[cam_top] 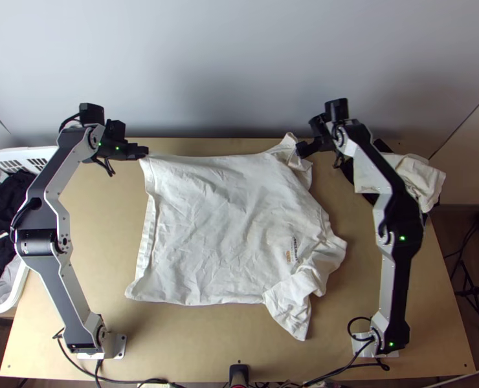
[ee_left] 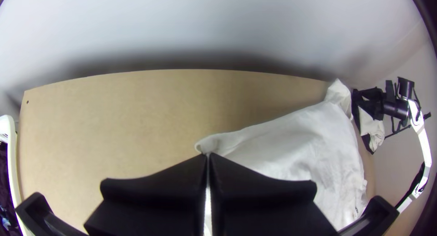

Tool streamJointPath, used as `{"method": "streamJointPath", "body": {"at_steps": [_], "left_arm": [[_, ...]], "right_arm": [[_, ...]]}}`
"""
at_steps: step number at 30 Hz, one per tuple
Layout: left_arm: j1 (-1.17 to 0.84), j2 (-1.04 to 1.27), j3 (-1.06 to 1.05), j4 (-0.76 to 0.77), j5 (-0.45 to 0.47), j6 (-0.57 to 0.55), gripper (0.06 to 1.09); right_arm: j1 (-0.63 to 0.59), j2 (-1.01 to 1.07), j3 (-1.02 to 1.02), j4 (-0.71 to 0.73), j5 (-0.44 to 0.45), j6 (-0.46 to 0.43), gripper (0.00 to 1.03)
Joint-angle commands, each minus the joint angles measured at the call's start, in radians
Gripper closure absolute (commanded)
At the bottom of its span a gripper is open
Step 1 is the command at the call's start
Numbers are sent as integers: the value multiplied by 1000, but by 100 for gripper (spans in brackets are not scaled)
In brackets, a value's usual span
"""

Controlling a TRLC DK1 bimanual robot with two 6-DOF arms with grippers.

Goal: Fold the t-shirt

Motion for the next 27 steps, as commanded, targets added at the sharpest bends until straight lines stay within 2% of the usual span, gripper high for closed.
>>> {"method": "streamJointPath", "body": {"at_steps": [1, 10, 16, 19, 22, 23, 24, 27], "left_arm": [[-12, -2, -3, -3, 2, -5, 105], [-28, 10, -3, -2, 2, -11, 105], [-29, 17, 0, -2, 2, -11, 105], [-29, 21, 10, -2, 2, -11, 105], [-32, 26, 16, -2, 2, -12, 105], [-32, 27, 19, -2, 2, -14, 105], [-34, 29, 23, -2, 2, -16, 105], [-32, 33, 36, -2, 2, -16, 105]], "right_arm": [[-16, -134, -198, -19, -73, 7, 6], [36, -147, -298, -11, -87, -53, 7], [54, -95, -238, -8, -87, -68, 7], [46, -54, -177, -5, -86, -68, 14], [39, -5, -117, -5, -86, -66, 15], [36, 12, -100, -5, -86, -66, 18], [34, 26, -85, -5, -86, -68, 25], [30, 49, -47, -5, -86, -77, 67]]}}
